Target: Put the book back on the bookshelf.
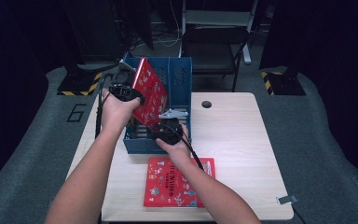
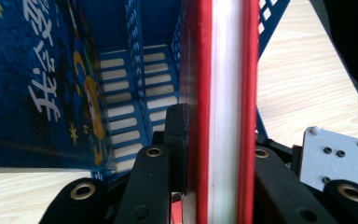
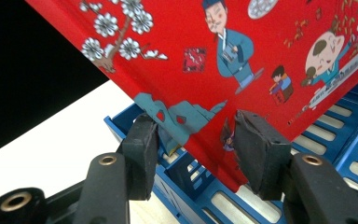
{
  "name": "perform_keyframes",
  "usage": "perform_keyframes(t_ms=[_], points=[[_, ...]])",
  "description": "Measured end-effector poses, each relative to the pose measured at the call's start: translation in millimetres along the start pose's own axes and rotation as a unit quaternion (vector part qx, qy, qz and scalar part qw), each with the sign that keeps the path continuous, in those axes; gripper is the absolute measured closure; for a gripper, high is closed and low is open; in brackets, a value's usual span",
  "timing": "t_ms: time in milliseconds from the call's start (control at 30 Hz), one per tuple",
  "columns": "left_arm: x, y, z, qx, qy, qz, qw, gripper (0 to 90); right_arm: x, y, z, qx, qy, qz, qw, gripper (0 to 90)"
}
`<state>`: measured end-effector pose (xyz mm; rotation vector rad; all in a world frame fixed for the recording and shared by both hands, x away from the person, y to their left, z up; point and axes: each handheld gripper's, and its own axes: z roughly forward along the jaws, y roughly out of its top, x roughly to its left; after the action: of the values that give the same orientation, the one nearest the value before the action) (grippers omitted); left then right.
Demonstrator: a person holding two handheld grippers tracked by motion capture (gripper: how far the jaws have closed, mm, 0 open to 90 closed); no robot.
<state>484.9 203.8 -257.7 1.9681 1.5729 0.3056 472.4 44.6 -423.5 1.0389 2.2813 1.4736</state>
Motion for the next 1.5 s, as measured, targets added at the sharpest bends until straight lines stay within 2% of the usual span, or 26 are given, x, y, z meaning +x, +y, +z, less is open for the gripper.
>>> perform_keyframes(t_ms=[400,633,800,1000,1067,1133,1367,1433,1500], points=[[4.6,-5.7,4.6,-0.011,-0.009,-0.007,0.9999,78.9,-2.6,-1.3,2.4,0.006,-0.001,0.000,1.0000,50.4],[9.5,-10.7,12.2,-0.001,-0.014,-0.009,0.9999,78.8,-0.2,-2.5,3.6,0.010,0.001,0.002,1.0000,50.4],[11.9,-13.1,17.9,0.000,-0.017,-0.019,0.9997,78.8,-1.0,-3.5,5.5,0.014,0.002,-0.002,0.9999,50.6],[12.0,-15.4,22.6,0.004,-0.017,-0.019,0.9997,78.7,-4.7,-7.1,7.5,0.019,0.002,0.017,0.9997,51.4],[11.5,-16.0,25.1,0.005,-0.017,-0.021,0.9996,78.7,-6.2,-8.3,8.1,0.021,-0.001,0.013,0.9997,51.8],[11.0,-16.4,26.9,0.005,-0.016,-0.021,0.9996,78.7,-6.4,-9.6,8.6,0.024,-0.002,0.021,0.9995,52.1],[8.4,-16.6,29.6,0.011,-0.012,-0.014,0.9998,78.6,-8.8,-9.8,9.9,0.016,-0.002,0.006,0.9999,52.3],[8.3,-17.2,30.2,0.009,-0.013,-0.013,0.9998,78.6,-7.4,-9.5,8.1,0.023,-0.002,0.019,0.9996,52.3],[8.5,-17.8,31.0,0.009,-0.014,-0.014,0.9998,78.5,-8.6,-9.8,8.3,0.020,-0.001,0.017,0.9996,52.3]])
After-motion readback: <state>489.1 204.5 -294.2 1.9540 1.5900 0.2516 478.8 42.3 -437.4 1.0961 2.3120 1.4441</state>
